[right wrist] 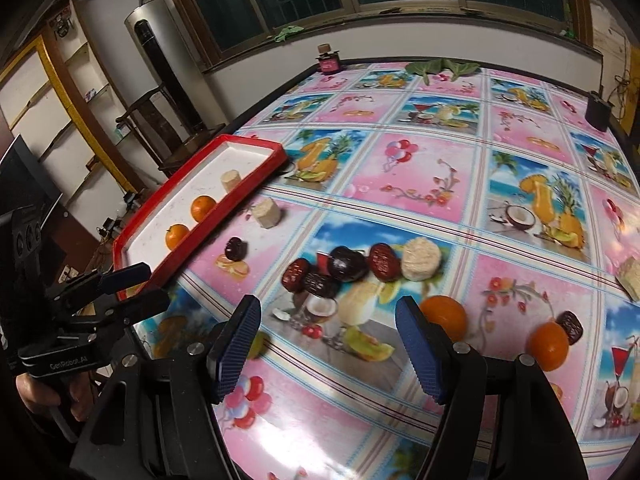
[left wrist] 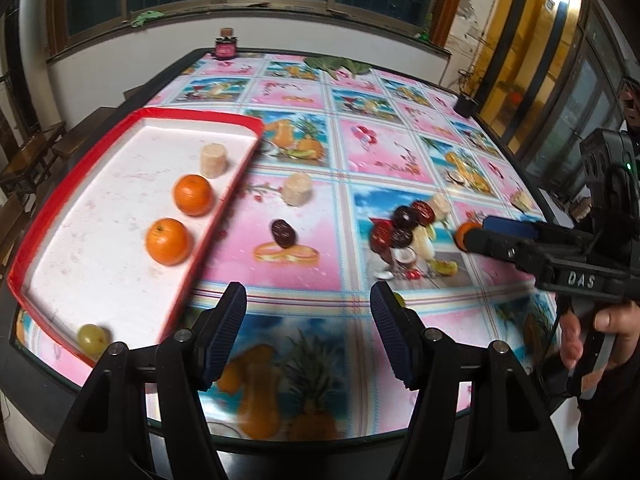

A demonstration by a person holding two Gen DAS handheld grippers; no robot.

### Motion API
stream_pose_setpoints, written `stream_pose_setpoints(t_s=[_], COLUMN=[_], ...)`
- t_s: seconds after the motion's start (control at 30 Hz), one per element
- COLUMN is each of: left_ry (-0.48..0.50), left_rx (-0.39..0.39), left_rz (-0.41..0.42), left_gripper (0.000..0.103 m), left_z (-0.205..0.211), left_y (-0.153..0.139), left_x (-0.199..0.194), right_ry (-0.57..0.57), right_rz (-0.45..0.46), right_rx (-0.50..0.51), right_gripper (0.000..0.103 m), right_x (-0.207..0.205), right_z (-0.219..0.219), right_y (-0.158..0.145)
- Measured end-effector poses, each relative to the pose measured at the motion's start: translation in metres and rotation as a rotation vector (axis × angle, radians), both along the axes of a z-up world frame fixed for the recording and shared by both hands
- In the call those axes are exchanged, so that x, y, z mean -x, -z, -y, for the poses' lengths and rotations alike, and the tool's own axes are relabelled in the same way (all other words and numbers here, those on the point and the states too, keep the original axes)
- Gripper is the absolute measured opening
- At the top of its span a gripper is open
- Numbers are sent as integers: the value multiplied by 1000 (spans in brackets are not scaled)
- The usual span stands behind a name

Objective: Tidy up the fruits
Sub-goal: 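Grasp another orange with the right tool while the left tool grasps another green grape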

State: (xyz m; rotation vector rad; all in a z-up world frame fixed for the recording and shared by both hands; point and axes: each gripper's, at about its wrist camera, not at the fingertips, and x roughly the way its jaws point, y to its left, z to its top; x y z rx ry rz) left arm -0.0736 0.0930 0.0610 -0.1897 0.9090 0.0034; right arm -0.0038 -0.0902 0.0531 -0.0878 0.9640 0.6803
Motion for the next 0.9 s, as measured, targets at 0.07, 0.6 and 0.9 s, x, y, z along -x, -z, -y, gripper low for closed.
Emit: stream_pose_setpoints(t_s=[0.07, 0.6, 0.9], left_ry=[21, 123, 149], left_rx=[4, 3, -27], left_rz=[-5, -66, -69], left_gripper=[64, 64, 63], left_z=[7, 46, 54], left_y=[2, 28, 32], left_x=[1, -9, -15], right_ry=[18, 82, 88], right_rz=[3, 1, 1], right_rx=[-1, 72, 78], right_gripper=[72, 70, 65], right_x=[-1, -7, -21], right_z=[9, 46, 31], right_y=[-1, 13, 20])
